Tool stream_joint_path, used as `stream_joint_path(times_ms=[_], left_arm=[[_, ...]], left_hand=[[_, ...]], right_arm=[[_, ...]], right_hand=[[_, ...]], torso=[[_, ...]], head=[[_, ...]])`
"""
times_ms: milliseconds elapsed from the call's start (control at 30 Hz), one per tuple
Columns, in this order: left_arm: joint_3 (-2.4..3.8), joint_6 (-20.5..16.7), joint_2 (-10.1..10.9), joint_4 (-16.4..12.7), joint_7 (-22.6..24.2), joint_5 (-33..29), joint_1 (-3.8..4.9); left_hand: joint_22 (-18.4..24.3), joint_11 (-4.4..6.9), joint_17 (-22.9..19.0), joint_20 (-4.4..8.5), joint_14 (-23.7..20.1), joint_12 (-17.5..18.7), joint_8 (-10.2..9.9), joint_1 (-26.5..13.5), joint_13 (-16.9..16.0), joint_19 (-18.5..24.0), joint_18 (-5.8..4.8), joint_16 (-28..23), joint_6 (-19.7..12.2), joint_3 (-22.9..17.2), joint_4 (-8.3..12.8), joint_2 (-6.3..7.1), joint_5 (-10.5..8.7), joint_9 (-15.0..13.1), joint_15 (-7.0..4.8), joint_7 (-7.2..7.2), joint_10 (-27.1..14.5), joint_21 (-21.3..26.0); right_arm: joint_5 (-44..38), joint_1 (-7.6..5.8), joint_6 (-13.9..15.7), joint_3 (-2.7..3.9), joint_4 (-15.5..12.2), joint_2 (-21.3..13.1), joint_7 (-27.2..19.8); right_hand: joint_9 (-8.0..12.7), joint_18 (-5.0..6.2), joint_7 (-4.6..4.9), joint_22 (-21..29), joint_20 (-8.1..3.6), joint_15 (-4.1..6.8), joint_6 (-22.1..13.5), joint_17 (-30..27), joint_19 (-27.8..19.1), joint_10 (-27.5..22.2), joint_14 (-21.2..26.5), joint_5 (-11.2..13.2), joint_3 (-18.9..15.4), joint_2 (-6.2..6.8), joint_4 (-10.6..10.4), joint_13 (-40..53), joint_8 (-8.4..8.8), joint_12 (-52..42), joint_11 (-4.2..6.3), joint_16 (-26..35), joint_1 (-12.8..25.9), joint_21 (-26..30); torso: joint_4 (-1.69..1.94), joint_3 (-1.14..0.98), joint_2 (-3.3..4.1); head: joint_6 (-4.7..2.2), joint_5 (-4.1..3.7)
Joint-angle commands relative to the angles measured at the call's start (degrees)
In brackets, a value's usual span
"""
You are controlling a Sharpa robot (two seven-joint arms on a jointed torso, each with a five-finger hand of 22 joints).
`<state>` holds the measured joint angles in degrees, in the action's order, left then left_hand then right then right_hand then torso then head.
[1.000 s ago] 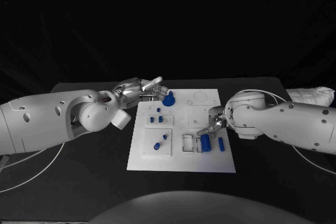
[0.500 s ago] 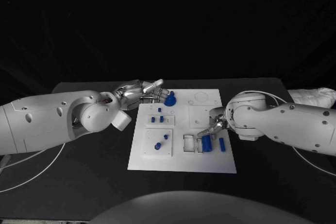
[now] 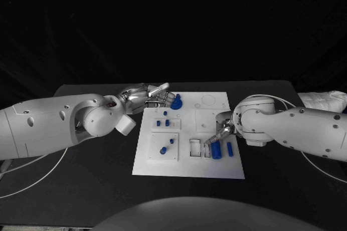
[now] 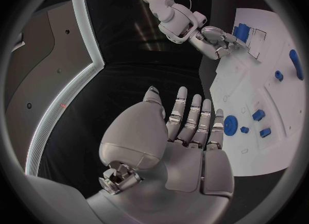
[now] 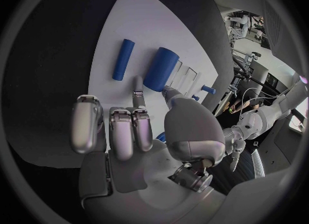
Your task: Assemble the parts on the task board
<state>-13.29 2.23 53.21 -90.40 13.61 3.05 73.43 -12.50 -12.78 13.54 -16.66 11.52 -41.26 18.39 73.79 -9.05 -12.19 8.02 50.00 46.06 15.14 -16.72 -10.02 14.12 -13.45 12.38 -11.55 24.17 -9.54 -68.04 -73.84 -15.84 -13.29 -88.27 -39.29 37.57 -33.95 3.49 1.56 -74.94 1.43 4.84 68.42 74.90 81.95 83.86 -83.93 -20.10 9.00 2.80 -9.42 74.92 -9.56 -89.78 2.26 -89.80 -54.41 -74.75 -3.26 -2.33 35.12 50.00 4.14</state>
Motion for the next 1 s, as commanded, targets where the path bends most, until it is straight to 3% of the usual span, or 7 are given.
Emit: stream_joint_path(times_ms=[33,167,400,567,767,1000], left_arm=[[0.05,1.0,0.0,-0.1,0.3,0.3,-0.03],[0.05,1.0,0.0,-0.1,0.3,0.3,-0.04],[0.05,1.0,-0.1,0.0,0.3,0.3,-0.07],[0.05,1.0,-0.1,0.0,0.3,0.3,-0.08],[0.05,0.9,0.0,0.0,0.3,0.3,-0.09],[0.05,0.8,0.0,0.1,0.2,0.3,-0.09]], left_hand=[[0.1,0.07,-0.1,-0.11,0.2,-0.2,0.4,0.6,0.1,-0.1,0.24,0.2,0.2,0.2,0.0,0.13,0.23,0.1,-0.06,-0.3,0.5,-0.2],[0.1,0.07,-0.1,-0.11,0.2,-0.2,0.4,0.6,0.1,-0.1,0.24,0.2,0.2,0.2,0.0,0.13,0.23,0.1,-0.06,-0.3,0.5,-0.2],[0.1,0.06,-0.1,-0.11,0.2,-0.2,0.4,0.6,0.1,-0.1,0.23,0.1,0.2,0.3,0.1,0.14,0.28,0.1,-0.06,-0.32,0.4,-0.2],[0.1,0.06,-0.1,-0.11,0.2,-0.2,0.4,0.7,0.1,-0.1,0.22,0.1,0.2,0.3,0.1,0.16,0.33,0.1,-0.05,-0.33,0.4,-0.2],[0.1,0.06,-0.1,-0.11,0.2,-0.2,0.4,0.7,0.1,-0.1,0.22,0.1,0.2,0.3,0.1,0.16,0.33,0.1,-0.05,-0.33,0.4,-0.2],[0.1,0.06,-0.1,-0.11,0.2,-0.2,0.4,0.7,0.1,-0.1,0.22,0.1,0.2,0.3,0.1,0.16,0.33,0.1,-0.05,-0.33,0.4,-0.2]], right_arm=[[0.8,0.14,-0.1,-0.07,0.0,0.1,0.1],[1.0,0.16,0.2,-0.07,0.0,0.0,0.1],[1.3,0.18,1.2,-0.07,0.0,-0.3,0.1],[1.4,0.18,2.2,-0.07,-0.1,-0.6,0.0],[2.2,-0.23,3.1,-0.04,-0.8,-1.3,0.0],[6.7,-2.7,3.1,-0.01,-1.5,-2.0,0.0]], right_hand=[[-1.8,0.3,-0.51,-10.0,-0.11,0.44,-0.2,15.1,-0.5,6.1,-6.1,-0.7,0.2,-0.1,0.8,15.1,-0.77,-0.2,0.57,-0.2,-0.7,0.6],[-3.7,0.33,-0.56,-10.0,-0.2,0.52,-0.7,15.1,-0.6,6.1,-6.1,-0.9,0.5,-0.22,0.8,15.1,-1.35,-0.2,0.63,-0.2,-0.2,0.8],[-10.6,0.54,-1.14,-9.7,-0.61,0.91,-2.2,15.1,-1.0,6.1,-6.1,-2.7,2.2,-0.18,3.1,15.1,-4.01,-0.2,1.12,-0.2,-1.4,1.9],[-14.3,0.63,-1.37,-9.5,-0.76,1.12,-3.2,15.1,-1.2,6.1,-6.1,-3.4,3.0,-0.07,4.1,15.1,-5.26,-0.2,1.33,-0.2,-1.7,2.5],[-16.0,0.76,-1.45,-9.4,-0.82,1.19,-3.6,15.1,-1.4,6.1,-6.1,-3.4,3.4,-0.06,4.4,15.1,-5.76,-0.2,1.41,-0.2,-1.6,3.2],[-16.7,0.85,-1.49,-9.2,-0.84,1.21,-3.9,15.1,-1.6,6.1,-6.1,-3.4,3.8,-0.09,4.7,15.1,-5.84,-0.2,1.44,-0.2,-1.7,3.7]], torso=[[0.0,0.0,-0.02],[0.0,0.0,0.0],[-0.01,-0.01,0.01],[0.01,-0.01,-0.02],[-0.01,-0.01,0.0],[-0.02,0.0,-0.04]], head=[[0.0,0.1],[0.0,0.13],[0.0,0.29],[0.0,0.51],[0.0,0.8],[0.0,0.8]])
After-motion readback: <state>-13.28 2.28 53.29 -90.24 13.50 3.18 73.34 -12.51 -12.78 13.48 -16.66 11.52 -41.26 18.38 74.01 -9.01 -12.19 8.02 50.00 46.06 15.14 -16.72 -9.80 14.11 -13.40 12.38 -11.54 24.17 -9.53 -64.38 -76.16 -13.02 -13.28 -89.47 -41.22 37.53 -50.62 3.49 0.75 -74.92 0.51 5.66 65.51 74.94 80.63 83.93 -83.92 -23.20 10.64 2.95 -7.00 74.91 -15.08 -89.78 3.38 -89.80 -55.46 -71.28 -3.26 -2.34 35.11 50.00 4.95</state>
